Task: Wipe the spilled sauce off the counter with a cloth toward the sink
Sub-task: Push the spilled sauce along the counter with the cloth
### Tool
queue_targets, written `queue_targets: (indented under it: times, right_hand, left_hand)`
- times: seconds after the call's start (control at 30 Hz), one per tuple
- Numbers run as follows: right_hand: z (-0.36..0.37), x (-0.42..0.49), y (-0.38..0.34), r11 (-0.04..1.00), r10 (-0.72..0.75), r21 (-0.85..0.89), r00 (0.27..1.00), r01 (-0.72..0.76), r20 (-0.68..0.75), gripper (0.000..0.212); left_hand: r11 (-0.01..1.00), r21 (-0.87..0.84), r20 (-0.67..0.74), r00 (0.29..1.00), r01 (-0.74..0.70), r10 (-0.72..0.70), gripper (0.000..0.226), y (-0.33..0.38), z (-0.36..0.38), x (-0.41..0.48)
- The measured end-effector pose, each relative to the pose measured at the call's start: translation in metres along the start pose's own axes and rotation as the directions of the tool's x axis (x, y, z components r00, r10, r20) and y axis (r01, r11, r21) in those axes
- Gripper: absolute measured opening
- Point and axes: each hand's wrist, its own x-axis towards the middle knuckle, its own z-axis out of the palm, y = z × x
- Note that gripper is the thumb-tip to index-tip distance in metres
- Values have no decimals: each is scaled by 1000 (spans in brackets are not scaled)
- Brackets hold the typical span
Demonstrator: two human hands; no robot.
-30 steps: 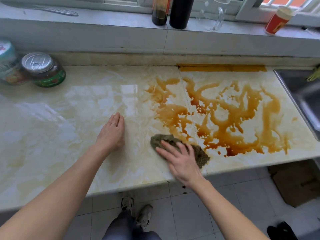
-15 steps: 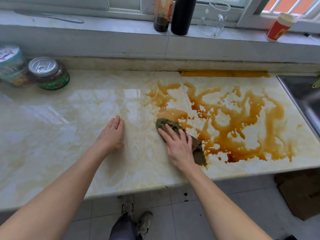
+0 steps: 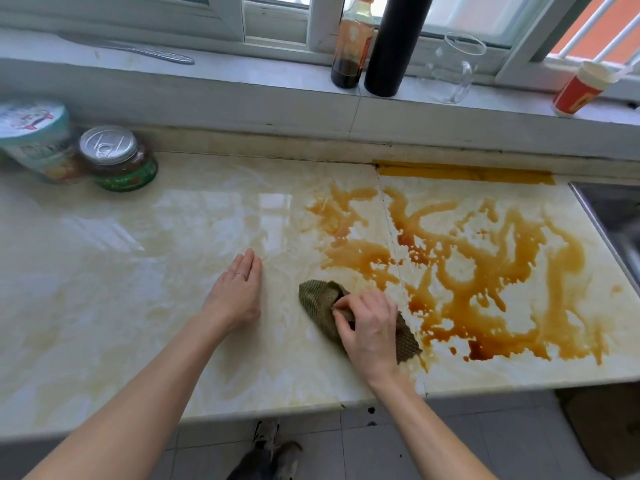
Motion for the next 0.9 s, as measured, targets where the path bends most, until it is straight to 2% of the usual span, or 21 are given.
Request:
queue_targets:
  times: [0.07,0.17,0.23,0.3,0.43,0.57,0.6,0.67,0.73,0.77,0.83,0.9]
  right_hand:
    - [2,-6,-15,990,-139,-7,990,139,1,15]
    - [16,-19,-23,964,-263,9,940,267,218,24]
    - [22,-22,-12,944,-305,-15,888,329,344,32]
    - [24,-9,3,939,-285,-71,876,337,389,37]
    - [21,17,4,986,-65,-117,927,116,369,45]
    - [21,2,-8,978,-171,-38,895,205,413,49]
    - [18,3,-7,981,-175,-1,899,192,402,47]
    - [7,10,-7,990,-130,88,945,109,301,43]
    - [-7,15,-3,991,14,133,992,-31,124,40]
    - [-12,16,2,986,111,120,992,-117,54,42]
    - [-15,15,15,963,266,41,964,-267,16,52]
    - [-11,14,23,945,326,-56,943,-323,61,55]
  left_hand:
    - [1000,5,3,1000,-10,10,73,-1,0,0]
    - [1000,3,10,1000,-15,15,71,-2,0,0]
    - [1000,6,22,1000,-19,19,71,-2,1,-1]
    - [1000,3,32,999,-22,22,71,-2,0,0]
    - [1000,16,45,999,-21,20,72,-2,-1,-1]
    - [1000,0,59,998,-19,19,74,0,-4,0]
    - [1000,-29,38,999,-6,7,72,3,-7,-1]
    - [991,-129,-95,994,32,-44,62,13,-12,-5]
    - [966,-255,-247,962,48,-113,52,33,-17,-13]
    - [956,-289,-265,955,54,-134,54,47,-18,-17]
    - [956,-279,-191,971,86,-143,68,73,-18,-17]
    - [963,-233,-105,981,137,-165,79,93,-17,-11]
